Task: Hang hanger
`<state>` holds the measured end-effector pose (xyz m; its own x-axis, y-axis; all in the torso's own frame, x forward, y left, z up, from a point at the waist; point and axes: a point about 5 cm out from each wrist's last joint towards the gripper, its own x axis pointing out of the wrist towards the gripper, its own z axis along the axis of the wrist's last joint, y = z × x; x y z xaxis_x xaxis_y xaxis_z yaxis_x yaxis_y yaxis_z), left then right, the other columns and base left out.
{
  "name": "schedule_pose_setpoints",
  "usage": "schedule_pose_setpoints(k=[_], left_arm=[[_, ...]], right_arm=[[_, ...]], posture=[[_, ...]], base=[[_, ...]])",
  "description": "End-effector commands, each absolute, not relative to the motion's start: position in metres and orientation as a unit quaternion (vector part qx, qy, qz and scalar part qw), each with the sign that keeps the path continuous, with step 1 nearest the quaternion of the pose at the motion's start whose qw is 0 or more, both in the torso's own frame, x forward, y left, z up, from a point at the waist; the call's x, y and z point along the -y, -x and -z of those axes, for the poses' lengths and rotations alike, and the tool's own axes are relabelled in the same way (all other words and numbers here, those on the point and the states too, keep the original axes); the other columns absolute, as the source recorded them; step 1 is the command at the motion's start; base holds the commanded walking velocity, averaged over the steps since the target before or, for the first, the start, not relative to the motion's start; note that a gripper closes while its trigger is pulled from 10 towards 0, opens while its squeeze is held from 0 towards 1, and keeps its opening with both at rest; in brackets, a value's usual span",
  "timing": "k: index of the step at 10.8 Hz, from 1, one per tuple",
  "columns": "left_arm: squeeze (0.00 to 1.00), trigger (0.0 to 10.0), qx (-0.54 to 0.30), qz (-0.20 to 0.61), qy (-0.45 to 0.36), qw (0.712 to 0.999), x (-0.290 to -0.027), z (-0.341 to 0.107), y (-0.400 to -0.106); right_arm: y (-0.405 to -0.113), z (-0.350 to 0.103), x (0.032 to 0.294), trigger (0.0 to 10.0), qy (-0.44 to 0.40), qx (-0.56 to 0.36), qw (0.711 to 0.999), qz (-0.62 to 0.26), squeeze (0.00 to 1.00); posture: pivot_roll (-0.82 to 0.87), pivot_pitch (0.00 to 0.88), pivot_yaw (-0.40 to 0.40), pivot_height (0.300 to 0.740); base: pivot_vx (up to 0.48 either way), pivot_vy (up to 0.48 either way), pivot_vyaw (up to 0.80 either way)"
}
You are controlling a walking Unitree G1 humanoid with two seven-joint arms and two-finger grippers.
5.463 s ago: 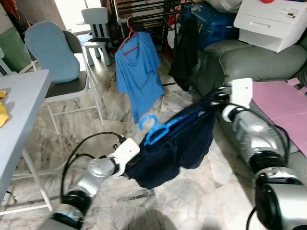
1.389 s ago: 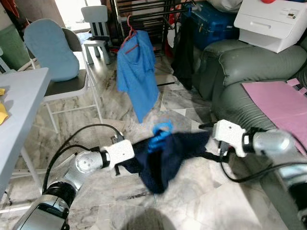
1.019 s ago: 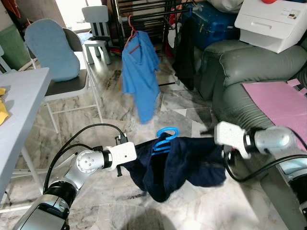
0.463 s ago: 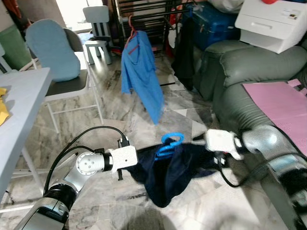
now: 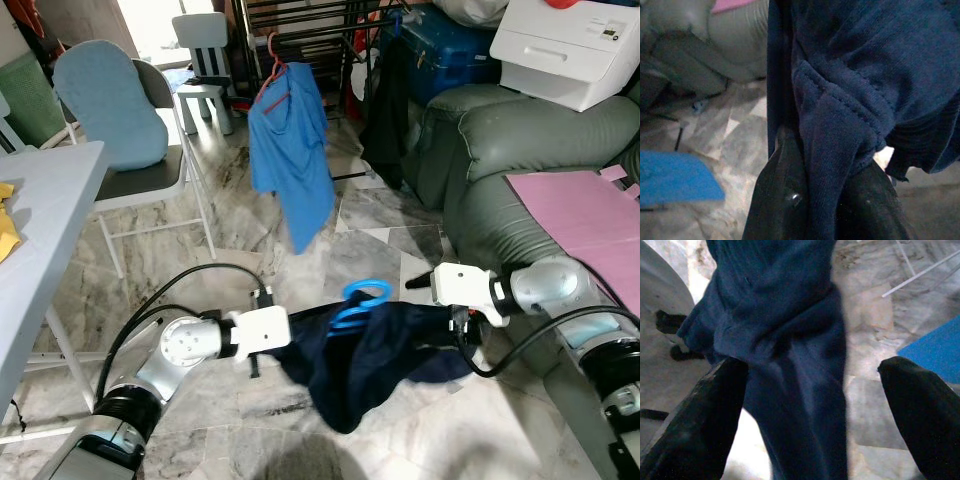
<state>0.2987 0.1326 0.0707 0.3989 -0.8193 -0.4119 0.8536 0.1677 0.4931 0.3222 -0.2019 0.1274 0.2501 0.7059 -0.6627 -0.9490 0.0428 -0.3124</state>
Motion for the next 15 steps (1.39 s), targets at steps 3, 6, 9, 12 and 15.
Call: schedule_pose_setpoints(k=[3, 6, 9, 12, 15], left_arm=[[0.0, 0.0, 0.016, 0.556, -0.334, 0.761, -0.126, -0.085, -0.298], [0.0, 0.0, 0.008, 0.561, -0.339, 0.755, -0.127, -0.08, -0.295], [0.0, 0.0, 0.005, 0.557, -0.339, 0.758, -0.129, -0.08, -0.295], [0.0, 0.0, 0.004, 0.558, -0.339, 0.758, -0.128, -0.08, -0.296], [0.0, 0.0, 0.008, 0.557, -0.336, 0.759, -0.125, -0.081, -0.296]], right_arm=[[-0.332, -0.13, 0.195, 0.0, 0.347, -0.162, 0.712, -0.589, 0.0], [-0.337, -0.137, 0.192, 0.0, 0.348, -0.167, 0.7, -0.601, 0.0], [-0.331, -0.134, 0.21, 0.0, 0.349, -0.21, 0.678, -0.612, 0.0], [-0.33, -0.133, 0.214, 0.0, 0.34, -0.213, 0.683, -0.61, 0.0], [-0.328, -0.127, 0.208, 0.0, 0.321, -0.203, 0.696, -0.609, 0.0]], posture=[[-0.09, 0.0, 0.073, 0.74], [-0.09, 0.0, 0.073, 0.74], [-0.09, 0.0, 0.071, 0.74], [-0.1, 0.0, 0.076, 0.74], [-0.1, 0.0, 0.072, 0.74]], base=[[0.0, 0.0, 0.0], [0.0, 0.0, 0.0], [0.0, 0.0, 0.0], [0.0, 0.0, 0.0], [0.0, 0.0, 0.0]])
